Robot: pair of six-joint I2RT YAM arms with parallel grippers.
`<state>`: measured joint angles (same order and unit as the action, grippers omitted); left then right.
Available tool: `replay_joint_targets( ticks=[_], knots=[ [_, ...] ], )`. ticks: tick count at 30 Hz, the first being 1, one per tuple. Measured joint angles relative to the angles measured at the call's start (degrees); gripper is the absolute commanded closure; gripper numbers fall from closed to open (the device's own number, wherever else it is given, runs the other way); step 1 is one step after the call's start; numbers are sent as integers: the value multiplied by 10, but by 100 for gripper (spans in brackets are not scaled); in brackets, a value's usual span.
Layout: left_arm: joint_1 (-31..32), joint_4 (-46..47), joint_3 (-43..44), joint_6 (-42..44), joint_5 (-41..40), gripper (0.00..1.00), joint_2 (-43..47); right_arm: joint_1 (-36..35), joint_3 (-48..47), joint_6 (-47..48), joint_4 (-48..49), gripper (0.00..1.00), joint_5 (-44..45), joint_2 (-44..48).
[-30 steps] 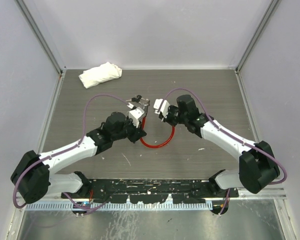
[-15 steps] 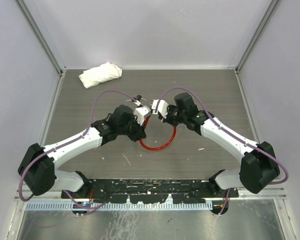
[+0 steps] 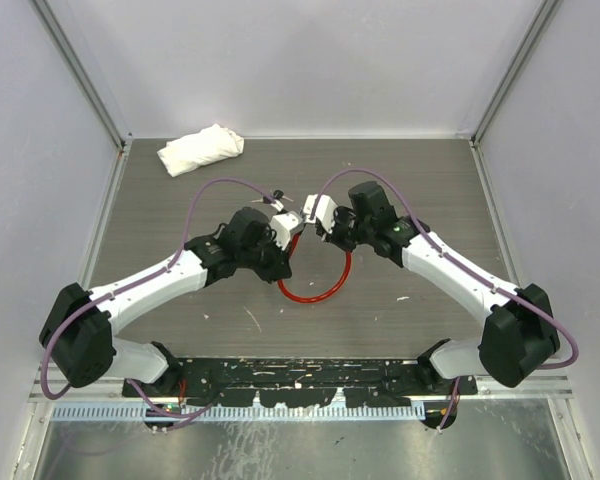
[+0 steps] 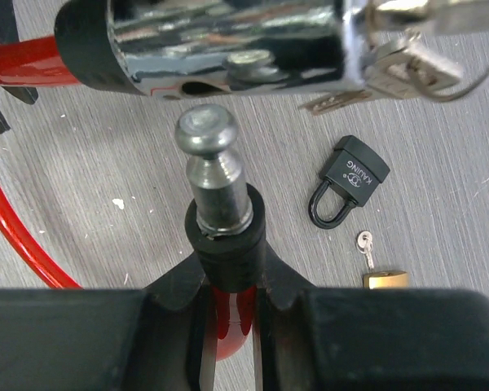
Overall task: Lock with the key
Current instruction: Adjust the lock.
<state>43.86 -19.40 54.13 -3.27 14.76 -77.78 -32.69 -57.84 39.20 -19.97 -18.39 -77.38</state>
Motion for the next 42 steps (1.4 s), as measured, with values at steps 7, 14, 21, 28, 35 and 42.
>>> replay_joint_targets(
  ticks=[7, 14, 21, 28, 35, 42],
  knots=[
    [0, -7, 0, 2, 0, 100, 0, 0, -22, -17, -17, 99, -15, -11],
    [0, -7, 0, 0, 0, 100, 1, 2, -30, -22, -37, 99, -35, -38],
    [-21, 63, -85, -50, -4, 100, 99, 88, -30, -73, -37, 96, -160, -38],
    [-76, 221, -173, -189, -33, 100, 250, 247, 5, -292, 107, 85, -325, -31],
    [-76, 341, -171, -315, -101, 100, 263, 266, 55, -578, 320, 70, -345, -31],
    [-78, 427, -158, -376, -233, 100, 228, 283, 80, -811, 484, 64, -325, -38]
  ],
)
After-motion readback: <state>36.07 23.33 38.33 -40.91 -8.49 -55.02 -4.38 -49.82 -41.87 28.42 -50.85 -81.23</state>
